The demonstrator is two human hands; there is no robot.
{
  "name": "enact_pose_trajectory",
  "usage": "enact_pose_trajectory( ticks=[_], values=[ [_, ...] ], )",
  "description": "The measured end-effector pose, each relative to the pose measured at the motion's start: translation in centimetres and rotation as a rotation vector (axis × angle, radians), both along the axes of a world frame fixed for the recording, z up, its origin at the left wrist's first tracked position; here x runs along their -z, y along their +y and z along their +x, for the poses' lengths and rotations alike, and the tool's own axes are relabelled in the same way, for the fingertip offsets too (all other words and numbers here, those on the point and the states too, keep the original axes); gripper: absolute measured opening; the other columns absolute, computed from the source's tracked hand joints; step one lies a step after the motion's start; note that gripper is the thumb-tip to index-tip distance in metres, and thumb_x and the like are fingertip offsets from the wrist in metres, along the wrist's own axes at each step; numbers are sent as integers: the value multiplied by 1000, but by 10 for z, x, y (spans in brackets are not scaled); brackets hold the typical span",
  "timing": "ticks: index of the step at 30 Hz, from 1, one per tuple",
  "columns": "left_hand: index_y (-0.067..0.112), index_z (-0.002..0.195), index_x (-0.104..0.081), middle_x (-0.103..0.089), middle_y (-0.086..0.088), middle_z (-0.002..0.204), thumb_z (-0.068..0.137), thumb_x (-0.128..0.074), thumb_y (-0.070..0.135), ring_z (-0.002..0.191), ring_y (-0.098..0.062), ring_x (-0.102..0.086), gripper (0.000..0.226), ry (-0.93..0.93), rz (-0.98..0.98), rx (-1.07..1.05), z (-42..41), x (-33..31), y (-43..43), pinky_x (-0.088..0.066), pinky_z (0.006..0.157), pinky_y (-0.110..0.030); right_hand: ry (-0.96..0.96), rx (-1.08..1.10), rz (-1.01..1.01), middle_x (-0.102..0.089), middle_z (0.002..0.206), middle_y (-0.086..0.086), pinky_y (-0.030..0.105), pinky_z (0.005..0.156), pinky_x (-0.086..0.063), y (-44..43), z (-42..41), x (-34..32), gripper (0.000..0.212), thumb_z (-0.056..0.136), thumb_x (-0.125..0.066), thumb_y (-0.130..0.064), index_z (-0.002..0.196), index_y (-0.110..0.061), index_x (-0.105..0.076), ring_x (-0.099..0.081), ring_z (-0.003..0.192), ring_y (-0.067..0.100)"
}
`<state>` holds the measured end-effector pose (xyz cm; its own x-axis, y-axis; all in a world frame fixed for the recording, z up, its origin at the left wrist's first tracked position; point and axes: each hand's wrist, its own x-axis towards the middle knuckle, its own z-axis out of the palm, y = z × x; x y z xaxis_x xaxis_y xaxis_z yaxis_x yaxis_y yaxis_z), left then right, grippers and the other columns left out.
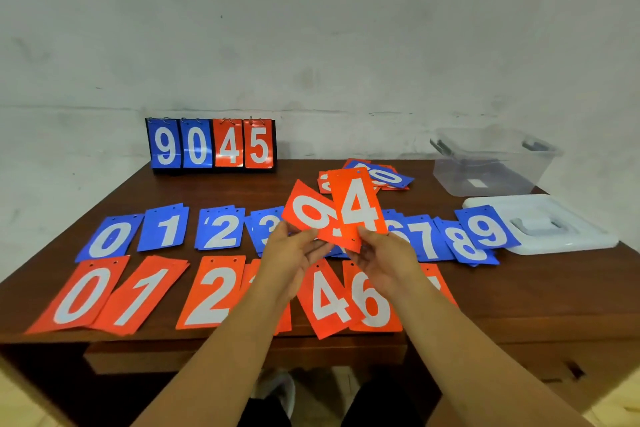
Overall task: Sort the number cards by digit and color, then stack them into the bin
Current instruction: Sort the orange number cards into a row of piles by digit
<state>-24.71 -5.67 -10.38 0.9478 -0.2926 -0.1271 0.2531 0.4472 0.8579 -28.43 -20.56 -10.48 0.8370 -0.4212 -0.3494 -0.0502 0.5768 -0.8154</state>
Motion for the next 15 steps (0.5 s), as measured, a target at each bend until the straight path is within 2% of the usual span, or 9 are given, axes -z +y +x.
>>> enact_pose_trajectory(
  ticks=[1, 3, 4, 6, 7, 9, 12, 15],
  values=[
    [14, 123, -56, -69, -10, 118, 93, -60, 4, 104, -26, -70, 32, -10, 3, 28, -2, 2, -2, -59, 84, -38, -3, 12, -23, -71, 104, 11, 42, 77, -58, -1, 0, 0, 19, 89, -67, -11, 107, -11, -60, -69, 97, 26],
    [17, 122, -57, -69, -9, 121, 92, -64, 9, 108, -26, -68, 32, -37, 80, 72, -3, 3, -4, -57, 90, -41, 60, 60, -225, -68, 104, 8, 43, 79, -59, -8, 1, -2, 13, 89, -68, -15, 98, -15, -59, -68, 95, 24],
    [16, 123, -57, -68, -10, 120, 90, -66, 13, 108, -27, -68, 34, -11, 99, 72, -2, 0, -4, -58, 89, -43, 104, 74, -363, -67, 105, 7, 45, 80, -59, -15, 2, -3, 14, 88, -69, -19, 95, -16, -57, -67, 94, 23],
    [12, 120, -59, -69, -14, 113, 91, -66, 22, 103, -30, -69, 31, 113, 107, 28, 4, -10, 1, -61, 77, -45, 138, 62, -552, -66, 107, 5, 46, 79, -60, -28, -1, -7, 18, 88, -70, -25, 96, -17, -56, -68, 94, 23],
    [12, 115, -62, -71, -15, 107, 92, -65, 26, 97, -30, -70, 27, 140, 144, 15, 7, -15, 5, -61, 71, -43, 134, 31, -589, -65, 108, 4, 46, 79, -60, -33, -3, -9, 19, 87, -71, -25, 97, -16, -57, -68, 95, 22],
    [13, 110, -66, -74, -15, 102, 91, -65, 29, 88, -28, -73, 25, 37, 324, 98, 13, -21, 13, -61, 66, -39, 142, -60, -633, -66, 110, 6, 48, 82, -59, -41, -8, -12, 21, 86, -73, -24, 100, -17, -59, -67, 98, 24],
    [19, 106, -69, -77, -5, 95, 87, -72, 26, 84, -21, -75, 20, -164, 662, 323, 10, -23, 17, -62, 72, -36, 144, -129, -658, -64, 110, 4, 48, 84, -58, -45, -14, -12, 28, 86, -72, -21, 109, -23, -56, -67, 101, 25],
    [22, 96, -68, -76, -5, 94, 85, -74, 22, 84, -22, -75, 12, -184, 708, 281, 8, -17, 9, -61, 75, -40, 108, -30, -568, -61, 114, 5, 44, 78, -60, -48, -19, -7, 34, 90, -67, -18, 119, -25, -52, -68, 99, 25]
  ],
)
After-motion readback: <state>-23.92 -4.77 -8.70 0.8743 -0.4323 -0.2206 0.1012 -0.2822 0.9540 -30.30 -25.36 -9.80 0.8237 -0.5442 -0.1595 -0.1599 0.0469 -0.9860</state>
